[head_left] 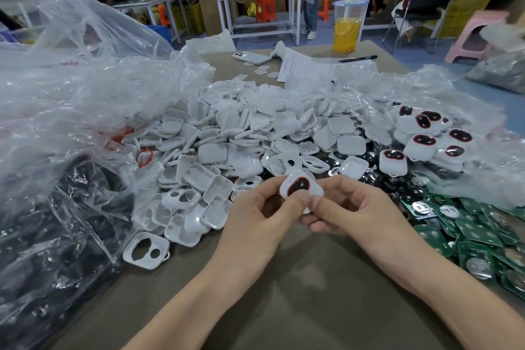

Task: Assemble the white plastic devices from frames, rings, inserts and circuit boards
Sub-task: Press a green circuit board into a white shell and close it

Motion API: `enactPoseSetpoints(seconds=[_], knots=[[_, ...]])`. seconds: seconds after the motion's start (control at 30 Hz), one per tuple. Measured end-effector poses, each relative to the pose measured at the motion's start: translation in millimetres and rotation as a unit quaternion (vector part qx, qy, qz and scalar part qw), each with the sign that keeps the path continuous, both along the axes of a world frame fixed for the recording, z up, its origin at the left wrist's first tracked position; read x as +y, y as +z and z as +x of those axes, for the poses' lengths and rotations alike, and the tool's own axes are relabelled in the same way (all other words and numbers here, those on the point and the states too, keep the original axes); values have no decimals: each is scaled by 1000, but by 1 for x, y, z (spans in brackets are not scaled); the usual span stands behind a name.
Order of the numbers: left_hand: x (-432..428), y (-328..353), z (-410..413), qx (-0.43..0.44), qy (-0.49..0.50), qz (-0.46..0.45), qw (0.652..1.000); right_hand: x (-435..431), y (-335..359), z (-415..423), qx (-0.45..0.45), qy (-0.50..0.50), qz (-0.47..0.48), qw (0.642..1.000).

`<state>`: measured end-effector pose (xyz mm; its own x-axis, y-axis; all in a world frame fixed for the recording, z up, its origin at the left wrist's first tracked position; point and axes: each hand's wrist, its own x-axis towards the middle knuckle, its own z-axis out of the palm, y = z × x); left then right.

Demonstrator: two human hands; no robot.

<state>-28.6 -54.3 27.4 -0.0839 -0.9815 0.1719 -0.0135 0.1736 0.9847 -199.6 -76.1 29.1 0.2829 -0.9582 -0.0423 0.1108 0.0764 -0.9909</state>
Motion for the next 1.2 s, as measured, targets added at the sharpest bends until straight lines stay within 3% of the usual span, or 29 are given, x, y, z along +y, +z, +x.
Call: enactPoseSetpoints(seconds=[0.73,1.07,1.2], knots=[[-5,0,1,-10,-12,45,999,0,-3,1,84,26,-53,995],[-1,3,-3,8,18,57,998,-3,-8,1,72,24,-49,996],[0,5,-2,-17,5,19,1000,-4,-6,-2,75,20,-50,996]])
